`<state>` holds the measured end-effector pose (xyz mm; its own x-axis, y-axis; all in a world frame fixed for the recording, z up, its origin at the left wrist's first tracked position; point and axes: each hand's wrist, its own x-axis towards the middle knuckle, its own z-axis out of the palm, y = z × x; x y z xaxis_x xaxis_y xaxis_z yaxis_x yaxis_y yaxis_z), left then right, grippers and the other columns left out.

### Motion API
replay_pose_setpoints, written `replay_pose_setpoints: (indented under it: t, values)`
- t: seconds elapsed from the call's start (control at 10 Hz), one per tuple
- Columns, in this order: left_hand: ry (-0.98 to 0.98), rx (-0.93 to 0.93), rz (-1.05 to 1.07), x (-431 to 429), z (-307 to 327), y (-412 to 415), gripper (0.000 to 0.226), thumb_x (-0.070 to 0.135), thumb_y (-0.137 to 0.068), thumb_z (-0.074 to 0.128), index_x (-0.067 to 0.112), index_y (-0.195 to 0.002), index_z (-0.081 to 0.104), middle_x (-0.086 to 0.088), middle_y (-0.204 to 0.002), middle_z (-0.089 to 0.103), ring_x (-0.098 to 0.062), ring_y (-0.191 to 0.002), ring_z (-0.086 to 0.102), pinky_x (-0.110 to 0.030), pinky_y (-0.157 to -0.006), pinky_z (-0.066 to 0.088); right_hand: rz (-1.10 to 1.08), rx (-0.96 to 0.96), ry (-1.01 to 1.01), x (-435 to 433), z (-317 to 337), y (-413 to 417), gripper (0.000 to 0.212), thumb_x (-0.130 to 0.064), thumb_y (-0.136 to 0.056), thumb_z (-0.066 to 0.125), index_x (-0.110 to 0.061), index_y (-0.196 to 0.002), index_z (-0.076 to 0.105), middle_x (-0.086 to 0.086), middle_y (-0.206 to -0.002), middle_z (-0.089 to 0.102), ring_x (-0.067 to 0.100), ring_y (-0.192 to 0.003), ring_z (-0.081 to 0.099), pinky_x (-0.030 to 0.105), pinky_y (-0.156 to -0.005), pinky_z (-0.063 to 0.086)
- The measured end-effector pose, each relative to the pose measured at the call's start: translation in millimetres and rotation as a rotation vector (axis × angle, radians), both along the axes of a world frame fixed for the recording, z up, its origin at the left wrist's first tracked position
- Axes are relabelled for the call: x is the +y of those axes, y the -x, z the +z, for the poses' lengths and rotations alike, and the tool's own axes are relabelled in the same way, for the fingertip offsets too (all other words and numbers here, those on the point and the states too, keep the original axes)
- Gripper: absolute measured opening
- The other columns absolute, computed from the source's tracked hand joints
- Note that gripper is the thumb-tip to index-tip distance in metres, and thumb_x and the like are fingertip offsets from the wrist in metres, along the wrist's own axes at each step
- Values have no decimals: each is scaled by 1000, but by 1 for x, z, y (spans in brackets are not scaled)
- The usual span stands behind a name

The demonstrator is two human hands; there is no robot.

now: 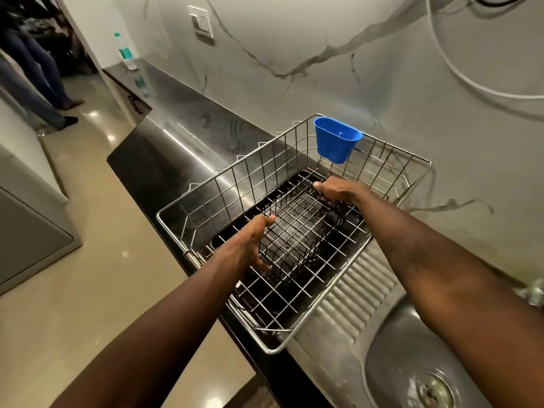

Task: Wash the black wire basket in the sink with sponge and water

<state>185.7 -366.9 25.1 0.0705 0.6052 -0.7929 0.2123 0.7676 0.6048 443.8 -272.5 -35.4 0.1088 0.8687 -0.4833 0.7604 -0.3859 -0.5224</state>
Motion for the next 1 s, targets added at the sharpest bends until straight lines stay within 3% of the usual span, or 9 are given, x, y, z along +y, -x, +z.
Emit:
replay_pose_setpoints:
  t: [0.1, 0.2, 0.3, 0.6, 0.7, 0.8, 0.9, 1.0]
  values:
    - [14, -2, -2, 2, -3, -2, 73, 37, -98, 59, 17, -158, 21, -18, -165, 7, -48, -145, 19, -72, -105, 34, 11, -42, 2, 1, 1, 3, 42, -45, -109, 30, -18, -85, 50, 8, -100, 52, 19, -92, 50, 41, -95, 41]
    - [27, 5, -22, 3, -6, -3, 69, 37, -99, 56, 18, -157, 23, -19, -165, 8, -48, -144, 22, -71, -104, 37, 27, -58, 5, 1, 3, 6, 53, -45, -109, 28, -2, -115, 59, 21, -129, 56, 27, -114, 53, 44, -105, 41]
    - [33, 6, -21, 6, -9, -3, 73, 38, -98, 57, 18, -158, 20, -20, -165, 7, -50, -143, 23, -71, -102, 39, 31, -55, 6, -2, 6, 7, 60, -48, -109, 27, -1, -132, 55, 23, -142, 52, 33, -128, 51, 48, -111, 39]
    - [36, 20, -31, 6, -8, -1, 74, 39, -97, 59, 18, -157, 22, -18, -165, 7, -50, -145, 17, -77, -103, 30, 59, -94, -39, -12, 11, 10, 68, -53, -108, 21, 1, -134, 53, 24, -144, 50, 31, -127, 51, 45, -109, 41]
    - [-81, 68, -31, 9, -2, -4, 62, 35, -93, 64, 9, -145, 42, -17, -159, 28, -43, -144, 28, -64, -115, 21, 61, -144, -135, -21, 21, 17, 61, -55, -106, 30, -4, -129, 54, 18, -130, 56, 24, -109, 54, 39, -95, 47]
    - [-219, 63, -46, 12, 2, -7, 55, 27, -91, 67, 0, -136, 49, -17, -152, 42, -34, -138, 39, -49, -117, 27, 40, -134, -174, -28, 29, 19, 60, -57, -105, 34, -7, -129, 54, 16, -127, 57, 24, -108, 55, 40, -94, 49]
    - [-322, -7, -124, 12, 12, -12, 43, 27, -90, 70, -3, -118, 56, -15, -128, 56, -19, -105, 54, -33, -96, 47, -2, -145, -226, -48, 38, 23, 68, -61, -103, 35, -7, -143, 45, 19, -142, 51, 31, -125, 53, 45, -103, 47]
    - [-339, -80, -95, 14, 11, -15, 61, 56, -86, 69, -2, -104, 60, -11, -108, 62, -18, -88, 57, -26, -70, 48, -57, -139, -329, -63, 50, 32, 72, -62, -102, 37, -10, -152, 34, 18, -153, 42, 34, -137, 44, 48, -111, 41]
